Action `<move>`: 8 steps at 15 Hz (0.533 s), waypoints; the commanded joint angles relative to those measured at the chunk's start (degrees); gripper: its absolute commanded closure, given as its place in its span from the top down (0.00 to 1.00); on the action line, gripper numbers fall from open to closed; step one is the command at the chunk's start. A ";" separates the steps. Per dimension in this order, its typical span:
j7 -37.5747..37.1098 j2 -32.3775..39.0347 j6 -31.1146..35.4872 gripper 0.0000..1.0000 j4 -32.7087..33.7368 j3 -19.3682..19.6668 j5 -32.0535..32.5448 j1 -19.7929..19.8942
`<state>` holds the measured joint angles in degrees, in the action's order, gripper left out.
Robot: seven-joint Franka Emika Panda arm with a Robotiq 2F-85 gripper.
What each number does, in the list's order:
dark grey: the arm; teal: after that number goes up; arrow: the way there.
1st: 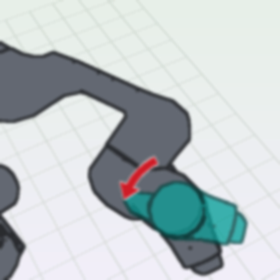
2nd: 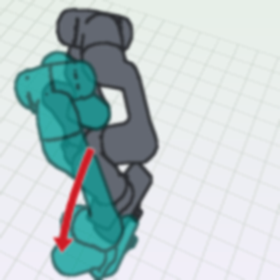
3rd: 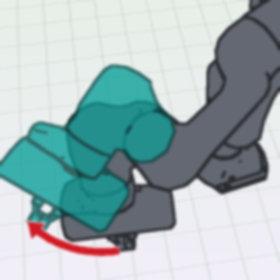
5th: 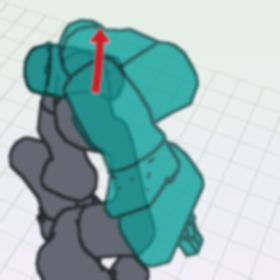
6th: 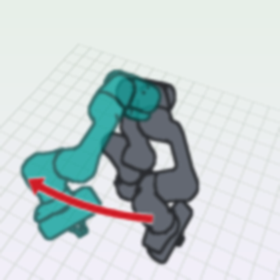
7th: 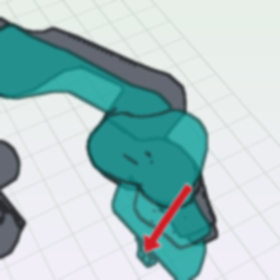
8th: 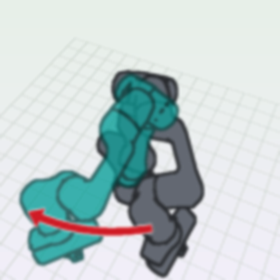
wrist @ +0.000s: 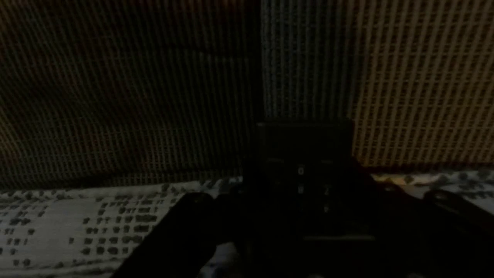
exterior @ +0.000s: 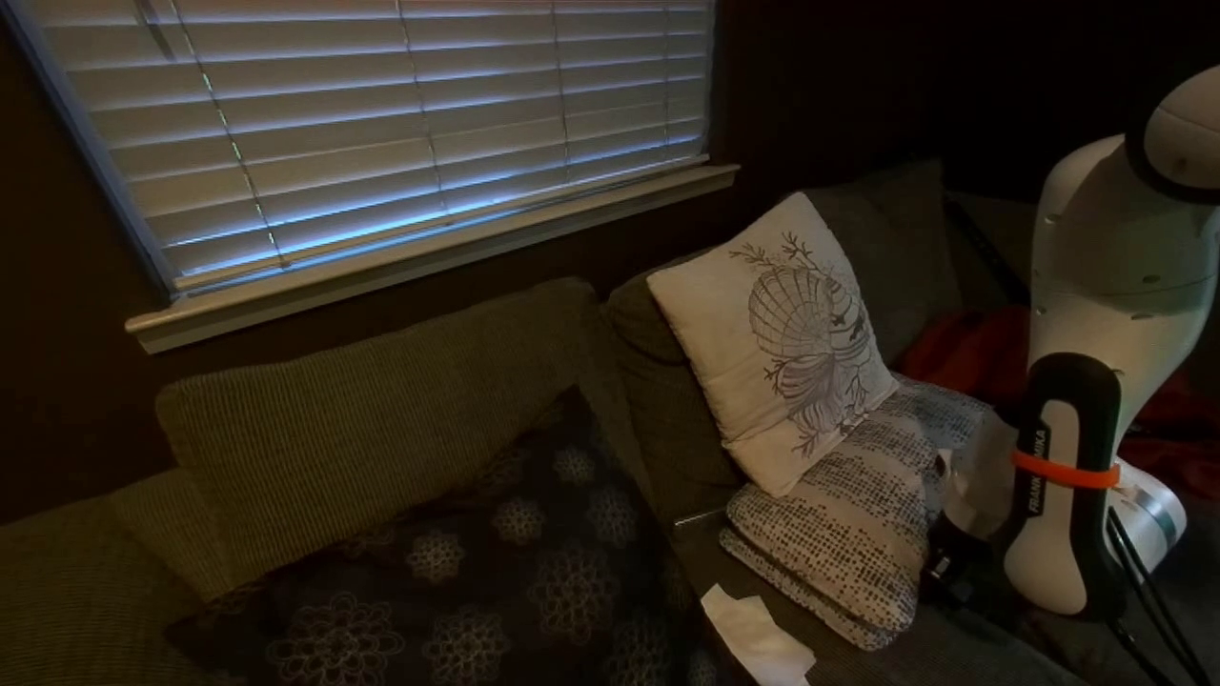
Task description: Put the black remote control on the white and black pillow.
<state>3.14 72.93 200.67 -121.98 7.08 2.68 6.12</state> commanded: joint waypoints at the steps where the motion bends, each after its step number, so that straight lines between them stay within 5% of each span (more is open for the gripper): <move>1: -4.20 -3.00 0.25 0.31 -3.72 -2.28 -3.79 1.24; 8: -11.67 -6.14 -2.04 0.31 -7.43 -4.12 -11.41 1.93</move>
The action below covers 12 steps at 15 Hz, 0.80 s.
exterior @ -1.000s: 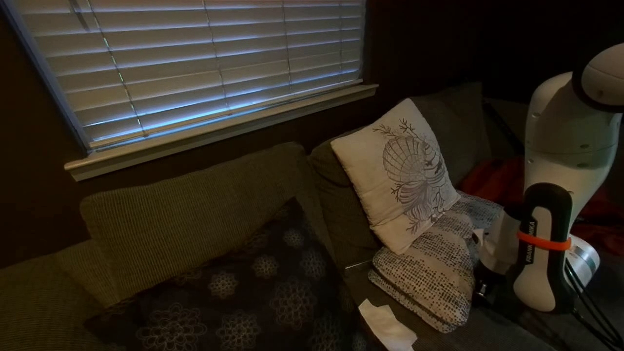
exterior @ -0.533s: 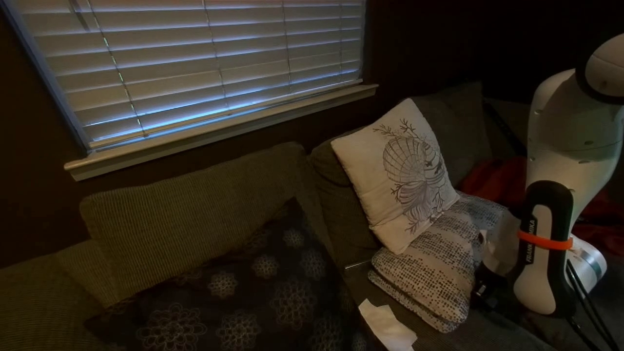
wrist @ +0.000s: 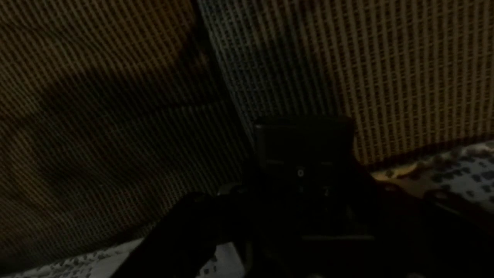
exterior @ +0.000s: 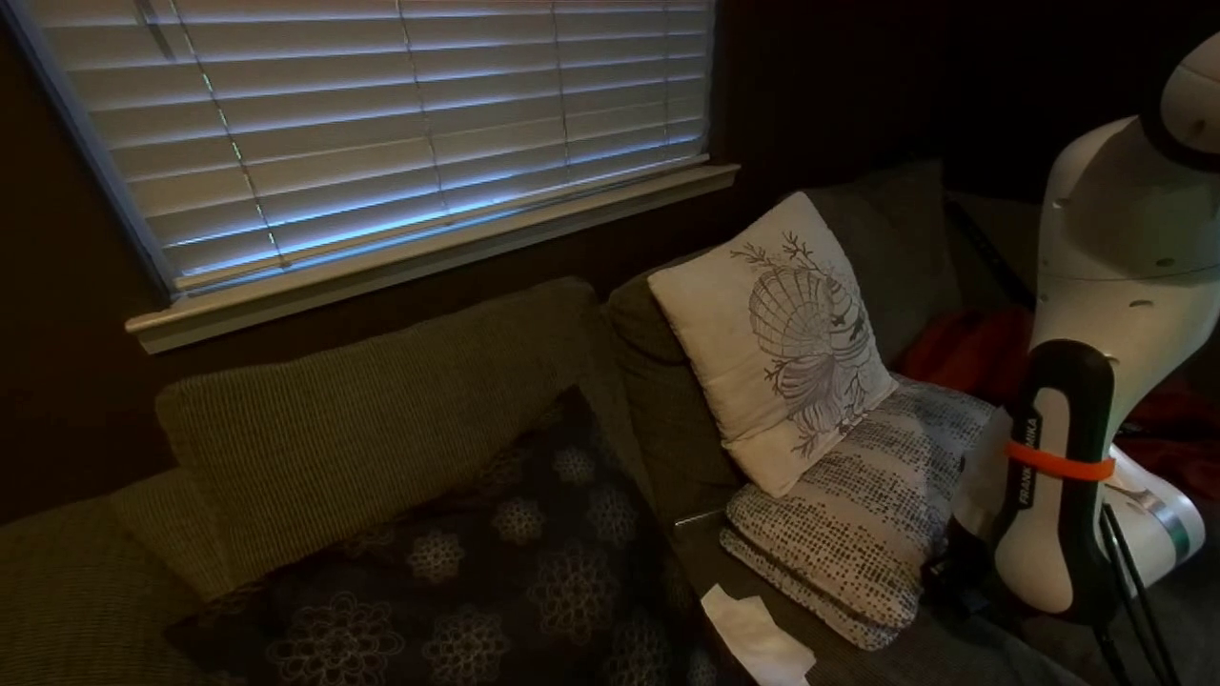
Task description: Put the black remote control on the white and black pillow.
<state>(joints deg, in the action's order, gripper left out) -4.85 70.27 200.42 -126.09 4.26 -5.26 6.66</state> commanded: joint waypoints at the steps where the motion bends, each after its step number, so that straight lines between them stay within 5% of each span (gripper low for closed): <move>1: -4.60 -3.90 -2.13 0.31 -3.68 -1.75 -4.12 1.89; 12: -14.76 -7.46 -10.77 0.31 -4.25 -4.03 -12.31 6.69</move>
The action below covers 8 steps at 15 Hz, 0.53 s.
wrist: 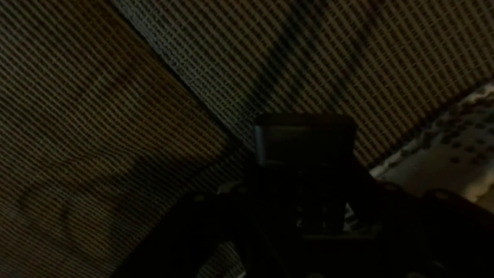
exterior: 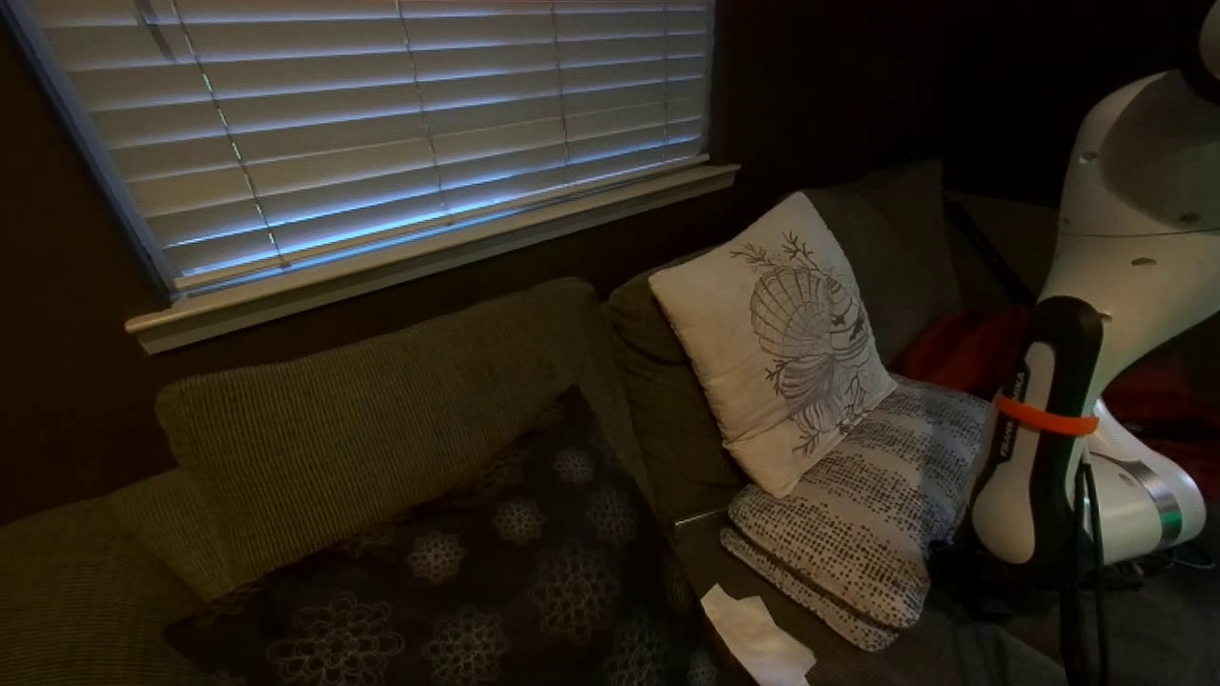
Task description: Put the black remote control on the white and black pillow.
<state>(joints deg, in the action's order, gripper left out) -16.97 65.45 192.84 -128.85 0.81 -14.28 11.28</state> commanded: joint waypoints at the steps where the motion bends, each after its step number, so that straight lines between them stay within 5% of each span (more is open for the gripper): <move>1: -3.46 -2.85 -3.94 0.31 -1.49 -0.67 -4.05 2.56; 8: -5.98 -3.79 -6.53 0.31 -1.62 0.17 -7.12 3.36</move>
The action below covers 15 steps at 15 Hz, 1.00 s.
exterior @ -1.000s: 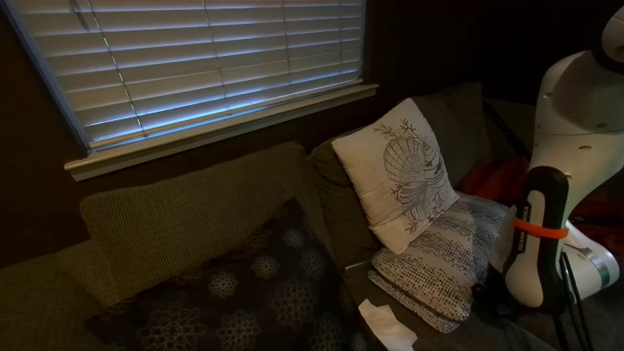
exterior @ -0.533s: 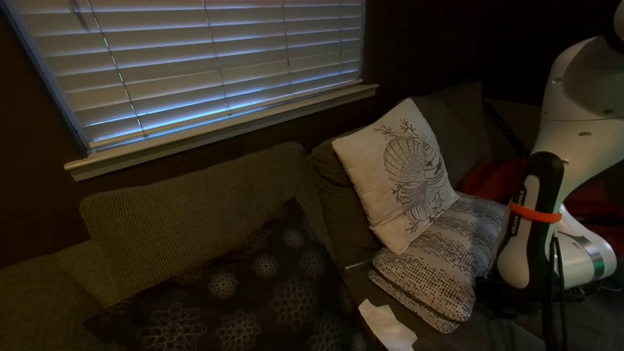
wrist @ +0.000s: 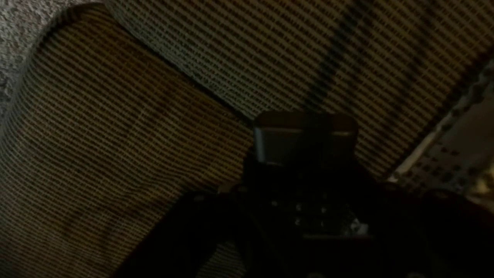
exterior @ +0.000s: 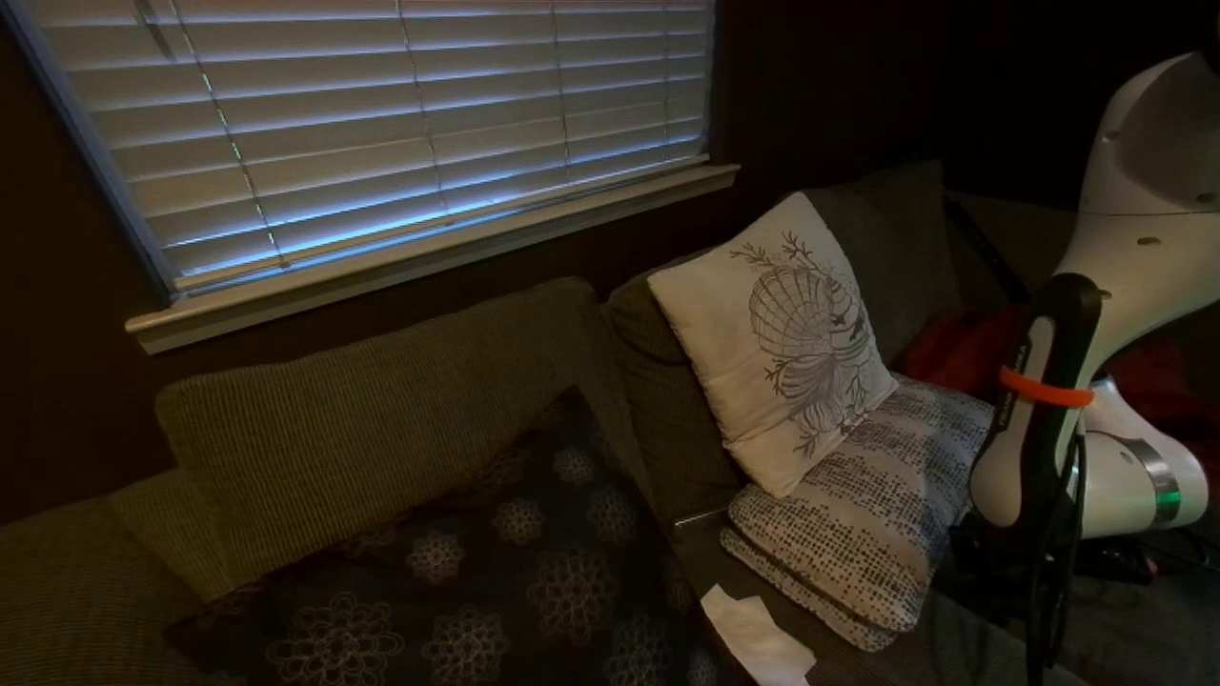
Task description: Put the black remote control on the white and black pillow.
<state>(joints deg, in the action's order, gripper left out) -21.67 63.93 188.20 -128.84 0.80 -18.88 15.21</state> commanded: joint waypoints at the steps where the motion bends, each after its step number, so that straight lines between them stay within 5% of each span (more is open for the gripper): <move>1: -1.40 -2.51 -1.73 0.31 -2.07 0.34 -2.82 -0.97; 15: -5.18 -7.84 5.26 0.31 -14.92 6.12 -9.71 -13.08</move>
<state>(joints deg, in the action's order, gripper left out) -25.25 58.79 191.89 -140.06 5.05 -25.90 6.33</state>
